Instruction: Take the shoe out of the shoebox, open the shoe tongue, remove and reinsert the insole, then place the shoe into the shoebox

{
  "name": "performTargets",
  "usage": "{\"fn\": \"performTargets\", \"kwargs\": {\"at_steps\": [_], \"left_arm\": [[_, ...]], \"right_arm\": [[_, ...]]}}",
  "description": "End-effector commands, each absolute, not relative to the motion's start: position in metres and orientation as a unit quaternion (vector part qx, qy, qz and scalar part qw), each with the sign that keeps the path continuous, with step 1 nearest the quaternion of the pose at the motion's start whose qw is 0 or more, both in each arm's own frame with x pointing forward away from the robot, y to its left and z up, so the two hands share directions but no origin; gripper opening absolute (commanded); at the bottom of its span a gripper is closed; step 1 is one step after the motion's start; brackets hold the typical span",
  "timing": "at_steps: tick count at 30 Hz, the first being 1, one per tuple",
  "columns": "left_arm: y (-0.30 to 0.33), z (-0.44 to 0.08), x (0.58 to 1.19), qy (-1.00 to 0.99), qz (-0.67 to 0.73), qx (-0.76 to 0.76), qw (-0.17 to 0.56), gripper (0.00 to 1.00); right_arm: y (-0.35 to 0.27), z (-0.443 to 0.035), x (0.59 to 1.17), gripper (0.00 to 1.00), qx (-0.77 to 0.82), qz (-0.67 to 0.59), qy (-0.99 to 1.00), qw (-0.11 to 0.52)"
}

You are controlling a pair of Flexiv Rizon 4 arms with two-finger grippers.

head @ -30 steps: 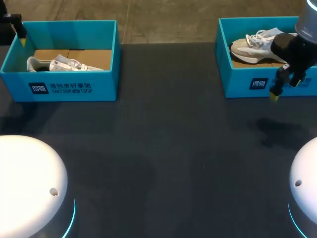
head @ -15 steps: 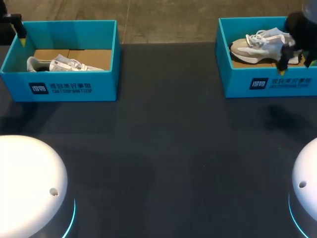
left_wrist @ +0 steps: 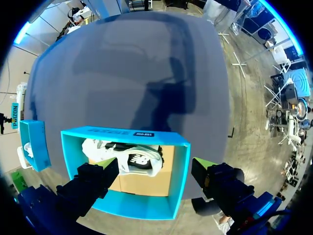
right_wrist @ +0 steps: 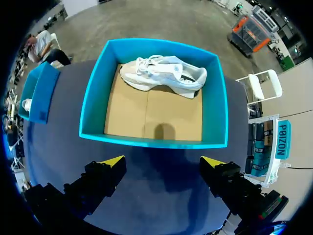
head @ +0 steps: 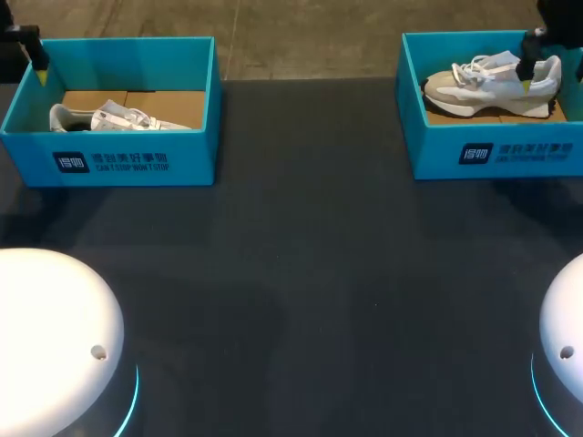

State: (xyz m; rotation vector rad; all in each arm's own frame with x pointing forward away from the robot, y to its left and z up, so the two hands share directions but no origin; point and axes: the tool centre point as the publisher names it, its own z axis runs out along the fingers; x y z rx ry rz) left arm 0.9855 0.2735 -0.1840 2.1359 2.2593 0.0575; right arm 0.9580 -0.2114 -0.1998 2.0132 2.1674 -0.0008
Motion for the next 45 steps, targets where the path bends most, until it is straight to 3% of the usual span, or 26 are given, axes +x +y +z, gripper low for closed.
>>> {"fn": "performTargets", "kwargs": {"at_steps": [1, 16, 26, 45], "left_arm": [[0.274, -0.184, 0.984, 0.726, 0.02, 0.687, 0.016, 1.0], [0.274, -0.184, 0.984, 0.726, 0.02, 0.687, 0.016, 1.0], [0.274, -0.184, 0.984, 0.726, 0.02, 0.687, 0.016, 1.0], [0.274, -0.184, 0.984, 0.726, 0.02, 0.687, 0.016, 1.0]], "right_arm": [[-0.209, -0.199, 0.965, 1.0, 0.68, -0.018, 0.729, 0.078], [-0.216, -0.199, 0.981, 1.0, 0.693, -0.021, 0.716, 0.08], [-0.227, -0.215, 1.034, 1.0, 0.701, -0.055, 0.695, 0.149], [-0.236, -0.22, 1.054, 1.0, 0.705, -0.082, 0.691, 0.135]]}}
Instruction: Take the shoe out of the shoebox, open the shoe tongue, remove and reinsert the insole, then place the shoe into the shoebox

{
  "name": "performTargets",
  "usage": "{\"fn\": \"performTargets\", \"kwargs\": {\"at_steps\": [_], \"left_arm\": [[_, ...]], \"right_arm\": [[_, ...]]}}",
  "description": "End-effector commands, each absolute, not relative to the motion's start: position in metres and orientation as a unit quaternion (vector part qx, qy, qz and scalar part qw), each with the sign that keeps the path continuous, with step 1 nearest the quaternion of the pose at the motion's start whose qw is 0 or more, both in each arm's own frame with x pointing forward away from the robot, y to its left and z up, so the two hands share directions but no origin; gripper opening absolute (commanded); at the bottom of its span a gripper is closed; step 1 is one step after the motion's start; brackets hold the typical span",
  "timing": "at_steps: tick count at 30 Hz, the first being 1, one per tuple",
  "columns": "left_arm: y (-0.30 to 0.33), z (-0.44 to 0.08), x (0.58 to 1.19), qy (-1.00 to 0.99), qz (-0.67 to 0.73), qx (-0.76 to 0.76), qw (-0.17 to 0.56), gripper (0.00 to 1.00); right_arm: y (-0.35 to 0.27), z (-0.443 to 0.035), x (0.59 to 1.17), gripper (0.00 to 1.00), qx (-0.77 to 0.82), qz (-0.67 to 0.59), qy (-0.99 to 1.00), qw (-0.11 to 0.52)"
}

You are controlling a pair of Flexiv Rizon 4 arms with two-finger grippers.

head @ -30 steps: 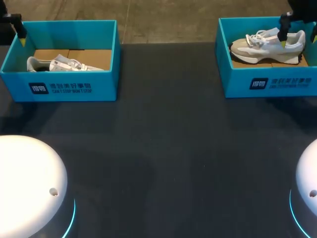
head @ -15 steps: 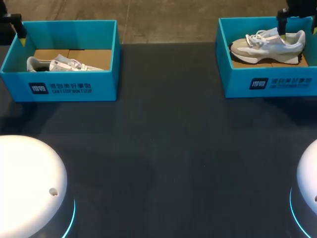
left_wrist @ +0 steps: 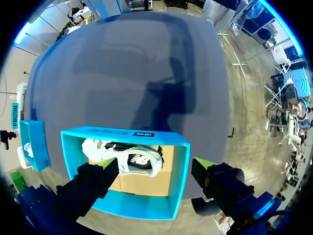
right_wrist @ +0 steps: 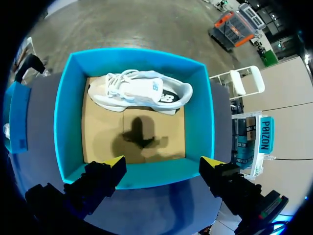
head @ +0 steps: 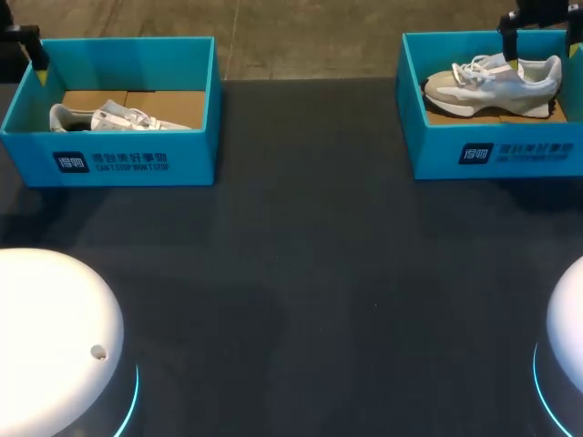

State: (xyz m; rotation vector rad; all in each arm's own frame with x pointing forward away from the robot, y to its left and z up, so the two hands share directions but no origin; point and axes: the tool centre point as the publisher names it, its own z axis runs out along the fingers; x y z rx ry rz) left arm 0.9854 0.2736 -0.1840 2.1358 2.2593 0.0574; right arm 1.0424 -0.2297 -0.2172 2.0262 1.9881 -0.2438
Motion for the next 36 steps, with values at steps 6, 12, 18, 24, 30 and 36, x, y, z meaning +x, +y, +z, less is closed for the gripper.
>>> {"fn": "performTargets", "kwargs": {"at_steps": [6, 12, 18, 24, 30, 36], "left_arm": [[0.274, -0.184, 0.984, 0.726, 0.02, 0.687, 0.016, 1.0], [0.274, -0.184, 0.984, 0.726, 0.02, 0.687, 0.016, 1.0], [0.274, -0.184, 0.984, 0.726, 0.02, 0.687, 0.016, 1.0], [0.274, -0.184, 0.984, 0.726, 0.02, 0.687, 0.016, 1.0], [0.274, -0.184, 0.984, 0.726, 0.02, 0.687, 0.016, 1.0], [0.274, -0.184, 0.984, 0.726, 0.02, 0.687, 0.016, 1.0]], "right_arm": [[-0.252, -0.226, 1.091, 1.0, 0.717, -0.087, 0.676, 0.148], [-0.262, -0.241, 1.118, 1.0, 0.715, -0.092, 0.678, 0.142], [-0.271, -0.257, 1.139, 1.0, 0.708, -0.102, 0.686, 0.135], [-0.284, -0.267, 1.151, 1.0, 0.706, -0.103, 0.691, 0.118], [-0.296, -0.28, 1.16, 0.95, 0.709, -0.11, 0.689, 0.102], [-0.305, -0.288, 1.164, 0.87, 0.71, -0.117, 0.688, 0.097]]}}
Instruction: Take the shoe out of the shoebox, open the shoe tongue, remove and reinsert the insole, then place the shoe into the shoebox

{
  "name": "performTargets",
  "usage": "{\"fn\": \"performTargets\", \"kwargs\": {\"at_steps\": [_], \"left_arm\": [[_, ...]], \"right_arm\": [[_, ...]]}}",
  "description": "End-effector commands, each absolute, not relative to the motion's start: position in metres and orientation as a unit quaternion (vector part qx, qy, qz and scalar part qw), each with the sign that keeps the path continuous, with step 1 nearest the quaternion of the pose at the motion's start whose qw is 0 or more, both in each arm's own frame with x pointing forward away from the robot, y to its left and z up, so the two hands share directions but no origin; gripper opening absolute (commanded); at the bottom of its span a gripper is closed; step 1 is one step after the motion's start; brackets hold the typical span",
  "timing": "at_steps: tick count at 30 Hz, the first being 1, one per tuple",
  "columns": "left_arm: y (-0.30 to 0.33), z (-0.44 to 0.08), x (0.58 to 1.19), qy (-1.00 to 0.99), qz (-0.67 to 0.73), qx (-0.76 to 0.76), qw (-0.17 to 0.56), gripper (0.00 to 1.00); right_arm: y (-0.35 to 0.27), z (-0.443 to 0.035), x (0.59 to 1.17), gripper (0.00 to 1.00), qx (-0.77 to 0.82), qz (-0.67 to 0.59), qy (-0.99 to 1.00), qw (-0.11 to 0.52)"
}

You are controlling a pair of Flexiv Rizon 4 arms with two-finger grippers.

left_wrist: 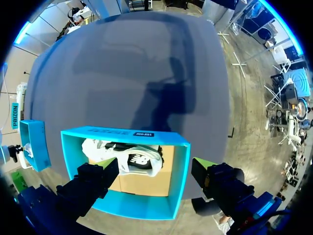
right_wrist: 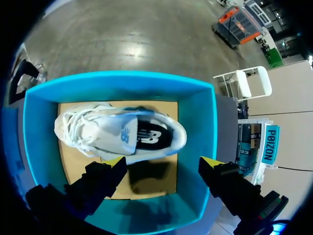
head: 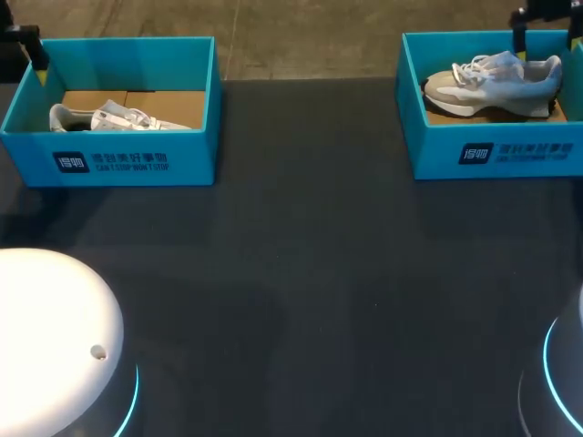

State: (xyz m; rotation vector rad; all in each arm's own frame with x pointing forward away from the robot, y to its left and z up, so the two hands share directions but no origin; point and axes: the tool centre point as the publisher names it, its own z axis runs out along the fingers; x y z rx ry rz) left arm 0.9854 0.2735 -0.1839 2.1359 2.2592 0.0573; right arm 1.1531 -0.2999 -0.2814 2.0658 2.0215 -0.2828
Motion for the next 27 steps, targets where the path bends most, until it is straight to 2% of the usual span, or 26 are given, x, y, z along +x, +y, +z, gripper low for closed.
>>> {"fn": "performTargets", "kwargs": {"at_steps": [1, 2, 3, 4, 5, 6, 8, 9, 11, 16, 21, 27], "left_arm": [[0.274, -0.184, 0.984, 0.726, 0.02, 0.687, 0.016, 1.0], [0.274, -0.184, 0.984, 0.726, 0.02, 0.687, 0.016, 1.0], [0.274, -0.184, 0.984, 0.726, 0.02, 0.687, 0.016, 1.0], [0.274, -0.184, 0.984, 0.726, 0.02, 0.687, 0.016, 1.0], [0.274, -0.184, 0.984, 0.726, 0.02, 0.687, 0.016, 1.0], [0.274, -0.184, 0.984, 0.726, 0.02, 0.687, 0.016, 1.0], [0.274, -0.184, 0.984, 0.726, 0.02, 0.687, 0.016, 1.0], [0.274, -0.184, 0.984, 0.726, 0.02, 0.687, 0.016, 1.0], [0.274, -0.184, 0.984, 0.726, 0.02, 0.687, 0.016, 1.0], [0.274, -0.184, 0.984, 0.726, 0.02, 0.687, 0.016, 1.0], [0.274, -0.184, 0.984, 0.726, 0.02, 0.687, 0.016, 1.0], [0.274, -0.184, 0.984, 0.726, 0.02, 0.687, 0.016, 1.0]], "right_arm": [[-0.305, -0.289, 1.164, 0.87, 0.71, -0.117, 0.688, 0.096], [-0.307, -0.289, 1.165, 0.88, 0.711, -0.117, 0.688, 0.094], [-0.309, -0.291, 1.165, 0.8, 0.711, -0.117, 0.687, 0.093], [-0.31, -0.293, 1.165, 0.62, 0.711, -0.118, 0.687, 0.09], [-0.311, -0.295, 1.165, 0.57, 0.711, -0.119, 0.687, 0.088], [-0.312, -0.296, 1.166, 0.6, 0.711, -0.119, 0.688, 0.085], [-0.314, -0.298, 1.165, 0.78, 0.711, -0.119, 0.688, 0.081], [-0.315, -0.299, 1.165, 0.79, 0.711, -0.118, 0.689, 0.079], [-0.317, -0.301, 1.166, 0.75, 0.711, -0.118, 0.689, 0.078], [-0.32, -0.308, 1.169, 0.73, 0.71, -0.121, 0.69, 0.073], [-0.322, -0.313, 1.173, 0.79, 0.71, -0.122, 0.69, 0.066], [-0.324, -0.32, 1.176, 0.81, 0.711, -0.123, 0.69, 0.061]]}}
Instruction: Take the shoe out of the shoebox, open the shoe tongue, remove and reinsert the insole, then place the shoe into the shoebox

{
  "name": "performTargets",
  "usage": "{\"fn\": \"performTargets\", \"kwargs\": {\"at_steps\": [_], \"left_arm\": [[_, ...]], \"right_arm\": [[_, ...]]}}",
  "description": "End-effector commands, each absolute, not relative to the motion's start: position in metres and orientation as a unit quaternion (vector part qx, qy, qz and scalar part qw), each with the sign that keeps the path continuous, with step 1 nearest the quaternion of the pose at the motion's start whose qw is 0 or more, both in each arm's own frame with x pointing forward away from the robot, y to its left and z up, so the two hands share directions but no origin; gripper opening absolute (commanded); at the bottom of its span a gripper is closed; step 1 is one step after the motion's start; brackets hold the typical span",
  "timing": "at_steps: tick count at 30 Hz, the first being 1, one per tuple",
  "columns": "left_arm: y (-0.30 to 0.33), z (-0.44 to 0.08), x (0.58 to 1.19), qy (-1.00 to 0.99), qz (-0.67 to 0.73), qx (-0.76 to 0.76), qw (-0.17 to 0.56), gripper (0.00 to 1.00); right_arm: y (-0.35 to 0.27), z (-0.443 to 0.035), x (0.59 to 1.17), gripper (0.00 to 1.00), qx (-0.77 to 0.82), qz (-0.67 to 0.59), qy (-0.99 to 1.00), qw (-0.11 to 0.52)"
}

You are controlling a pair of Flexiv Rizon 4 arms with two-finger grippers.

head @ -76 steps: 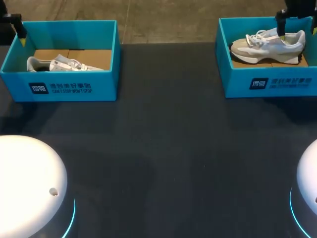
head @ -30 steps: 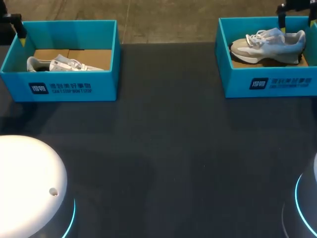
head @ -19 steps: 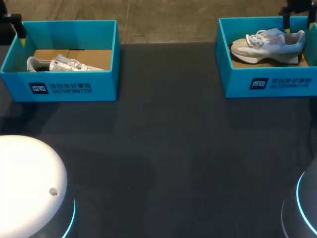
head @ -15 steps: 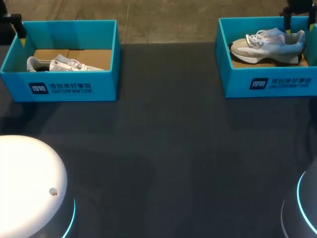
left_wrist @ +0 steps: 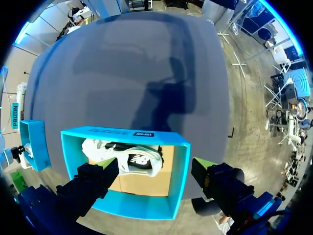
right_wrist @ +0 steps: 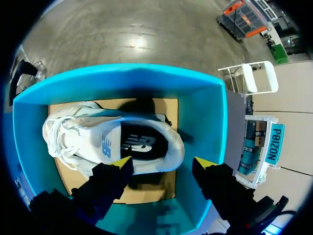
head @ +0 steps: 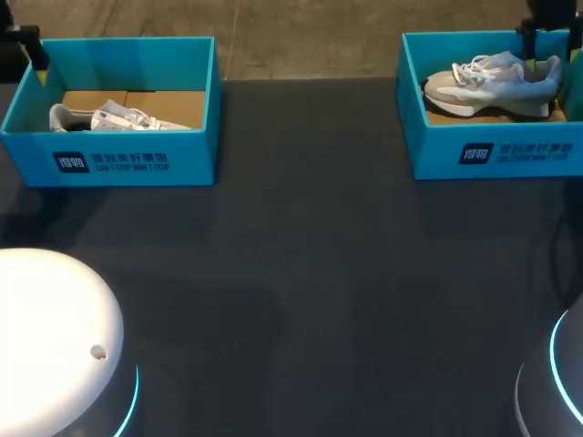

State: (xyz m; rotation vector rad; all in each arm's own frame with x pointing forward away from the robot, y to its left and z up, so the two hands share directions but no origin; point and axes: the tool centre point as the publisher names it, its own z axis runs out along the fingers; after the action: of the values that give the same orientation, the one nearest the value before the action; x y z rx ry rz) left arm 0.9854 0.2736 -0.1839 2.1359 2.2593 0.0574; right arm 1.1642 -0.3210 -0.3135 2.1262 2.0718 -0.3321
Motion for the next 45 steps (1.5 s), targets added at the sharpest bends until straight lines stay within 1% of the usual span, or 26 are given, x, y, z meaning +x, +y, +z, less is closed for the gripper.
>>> {"fn": "performTargets", "kwargs": {"at_steps": [1, 3, 4, 6, 10, 14, 17, 21, 27, 29, 30, 34, 40, 42, 44, 45], "left_arm": [[0.274, -0.184, 0.984, 0.726, 0.02, 0.687, 0.016, 1.0], [0.274, -0.184, 0.984, 0.726, 0.02, 0.687, 0.016, 1.0], [0.274, -0.184, 0.984, 0.726, 0.02, 0.687, 0.016, 1.0], [0.274, -0.184, 0.984, 0.726, 0.02, 0.687, 0.016, 1.0], [0.274, -0.184, 0.984, 0.726, 0.02, 0.687, 0.016, 1.0], [0.274, -0.184, 0.984, 0.726, 0.02, 0.687, 0.016, 1.0], [0.274, -0.184, 0.984, 0.726, 0.02, 0.687, 0.016, 1.0], [0.274, -0.184, 0.984, 0.726, 0.02, 0.687, 0.016, 1.0], [0.274, -0.184, 0.984, 0.726, 0.02, 0.687, 0.016, 1.0], [0.274, -0.184, 0.984, 0.726, 0.02, 0.687, 0.016, 1.0], [0.274, -0.184, 0.984, 0.726, 0.02, 0.687, 0.016, 1.0], [0.274, -0.184, 0.984, 0.726, 0.02, 0.687, 0.016, 1.0], [0.274, -0.184, 0.984, 0.726, 0.02, 0.687, 0.016, 1.0], [0.274, -0.184, 0.984, 0.726, 0.02, 0.687, 0.016, 1.0], [0.274, -0.184, 0.984, 0.726, 0.02, 0.687, 0.016, 1.0], [0.274, -0.184, 0.984, 0.726, 0.02, 0.687, 0.016, 1.0]], "right_arm": [[-0.325, -0.322, 1.177, 0.83, 0.711, -0.124, 0.69, 0.059], [-0.326, -0.324, 1.178, 0.82, 0.711, -0.124, 0.69, 0.059], [-0.327, -0.326, 1.179, 0.79, 0.711, -0.125, 0.689, 0.058], [-0.329, -0.329, 1.181, 0.75, 0.711, -0.126, 0.689, 0.056], [-0.331, -0.333, 1.182, 0.71, 0.711, -0.128, 0.69, 0.051], [-0.333, -0.336, 1.183, 0.59, 0.71, -0.124, 0.692, 0.04], [-0.335, -0.337, 1.183, 0.6, 0.71, -0.124, 0.692, 0.039], [-0.338, -0.34, 1.183, 0.64, 0.711, -0.124, 0.691, 0.036], [-0.343, -0.346, 1.183, 0.62, 0.712, -0.122, 0.69, 0.03], [-0.343, -0.348, 1.183, 0.64, 0.712, -0.123, 0.691, 0.028], [-0.344, -0.351, 1.182, 0.68, 0.712, -0.124, 0.691, 0.025], [-0.346, -0.356, 1.182, 0.71, 0.712, -0.122, 0.691, 0.021], [-0.348, -0.361, 1.184, 0.64, 0.712, -0.124, 0.69, 0.018], [-0.347, -0.363, 1.184, 0.58, 0.712, -0.124, 0.691, 0.018], [-0.346, -0.365, 1.184, 0.56, 0.711, -0.124, 0.692, 0.017], [-0.346, -0.366, 1.184, 0.57, 0.71, -0.125, 0.693, 0.017]]}}
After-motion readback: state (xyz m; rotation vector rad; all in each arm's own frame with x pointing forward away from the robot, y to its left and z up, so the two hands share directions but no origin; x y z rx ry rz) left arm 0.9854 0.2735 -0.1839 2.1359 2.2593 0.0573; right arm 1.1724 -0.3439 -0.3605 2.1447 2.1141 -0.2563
